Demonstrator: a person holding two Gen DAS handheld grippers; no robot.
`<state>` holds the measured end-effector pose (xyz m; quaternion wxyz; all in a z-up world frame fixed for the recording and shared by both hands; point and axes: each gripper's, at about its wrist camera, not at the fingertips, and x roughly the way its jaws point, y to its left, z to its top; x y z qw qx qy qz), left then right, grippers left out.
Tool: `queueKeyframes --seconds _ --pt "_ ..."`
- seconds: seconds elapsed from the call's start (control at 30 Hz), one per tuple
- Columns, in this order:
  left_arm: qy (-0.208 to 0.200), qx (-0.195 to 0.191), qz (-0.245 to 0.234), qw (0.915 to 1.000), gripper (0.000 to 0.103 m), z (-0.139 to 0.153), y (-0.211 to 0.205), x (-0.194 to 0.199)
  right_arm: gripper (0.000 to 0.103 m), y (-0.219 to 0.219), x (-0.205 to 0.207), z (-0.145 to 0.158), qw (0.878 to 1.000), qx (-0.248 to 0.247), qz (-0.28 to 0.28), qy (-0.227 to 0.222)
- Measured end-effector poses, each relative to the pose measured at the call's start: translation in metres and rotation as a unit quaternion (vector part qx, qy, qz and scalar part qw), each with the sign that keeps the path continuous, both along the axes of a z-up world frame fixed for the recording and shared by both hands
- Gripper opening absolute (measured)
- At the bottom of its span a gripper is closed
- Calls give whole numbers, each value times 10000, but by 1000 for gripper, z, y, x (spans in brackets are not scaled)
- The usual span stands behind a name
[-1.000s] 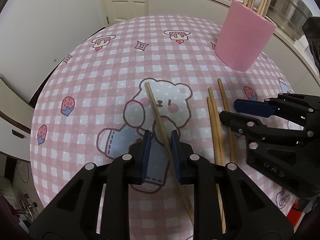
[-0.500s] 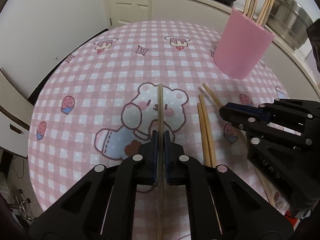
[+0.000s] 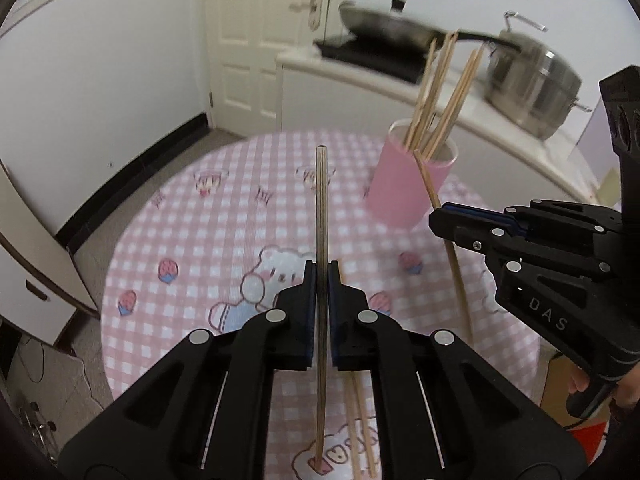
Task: Organize utensils
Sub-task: 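Carry the chopsticks into the pink cup with the left gripper while the right gripper does too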
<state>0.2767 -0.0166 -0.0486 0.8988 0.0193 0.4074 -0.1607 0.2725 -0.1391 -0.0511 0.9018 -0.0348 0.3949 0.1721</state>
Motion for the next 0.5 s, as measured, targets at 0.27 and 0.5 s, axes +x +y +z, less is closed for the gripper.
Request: queueKeyframes --seconds 0.27,0.5 --pt "-634 -312 62 9975 6 45 -7 -18 4 -19 -22 43 9965 233 -30 -800" --pt "-1099 -628 63 9919 6 80 -17 -21 4 -40 -26 68 9910 332 -192 -1284"
